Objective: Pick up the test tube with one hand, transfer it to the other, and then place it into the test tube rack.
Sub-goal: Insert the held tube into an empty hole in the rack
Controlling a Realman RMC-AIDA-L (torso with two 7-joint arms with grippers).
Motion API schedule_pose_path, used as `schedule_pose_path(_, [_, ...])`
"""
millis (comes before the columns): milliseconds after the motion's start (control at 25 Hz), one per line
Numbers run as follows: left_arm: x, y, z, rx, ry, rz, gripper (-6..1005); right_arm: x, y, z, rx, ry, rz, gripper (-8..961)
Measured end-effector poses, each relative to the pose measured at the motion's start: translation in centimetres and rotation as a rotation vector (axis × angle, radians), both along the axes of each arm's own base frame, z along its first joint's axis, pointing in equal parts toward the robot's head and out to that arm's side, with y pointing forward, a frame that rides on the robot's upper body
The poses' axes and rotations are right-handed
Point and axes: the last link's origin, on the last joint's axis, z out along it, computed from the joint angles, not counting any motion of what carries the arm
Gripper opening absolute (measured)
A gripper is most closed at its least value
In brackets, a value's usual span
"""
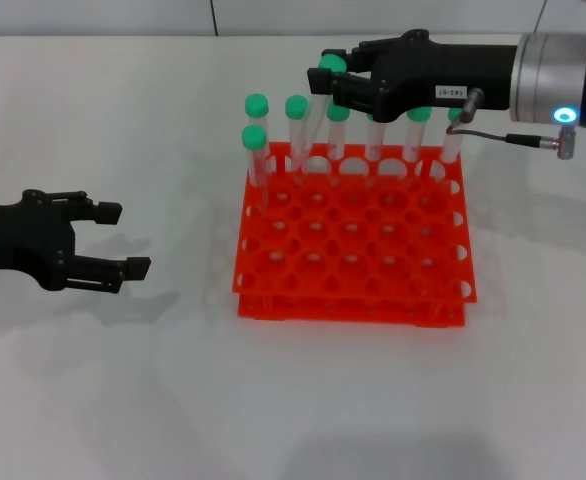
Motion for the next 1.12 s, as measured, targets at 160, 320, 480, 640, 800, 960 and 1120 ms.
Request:
schedule_pose_path(160, [-0.1,-0.1,-0.2,-0.005,-0.002,0.0,886,-0.2,0.1,-0.4,0.002,-0.014,0.002,266])
schedule_pose_path(320, [-0.1,-0.1,-0.2,-0.007,-0.003,-0.003,886,-0.4,0.1,-0.7,-0.005,-0.02,0.003,266])
schedule_pose_path(480, [0.0,-0.1,-0.2,-0.009,-0.005,-0.004,886,-0.5,0.1,-0.6,-0.009,-0.017,-0.004,266])
schedule_pose_path(640, [0.0,-0.1,-0.2,-0.01,-0.005,-0.005,886,-0.6,0.2,-0.6,-0.015,-0.017,-0.011,266])
schedule_pose_path(800, [0.0,-0.1,-0.2,-0.01,-0.005,-0.007,886,-0.9,0.4,-0.5,-0.019,-0.021,-0.009,266])
schedule_pose_path(960, [0.0,-0.1,-0.2,-0.011,-0.005,-0.007,886,-1.1,0.5,-0.6,-0.03,-0.044,-0.01,266])
schedule_pose_path(1120, [0.0,-0.1,-0.2,-0.012,-0.006,-0.007,886,-1.2,0.6,-0.8,-0.037,-0.075,-0.01,266])
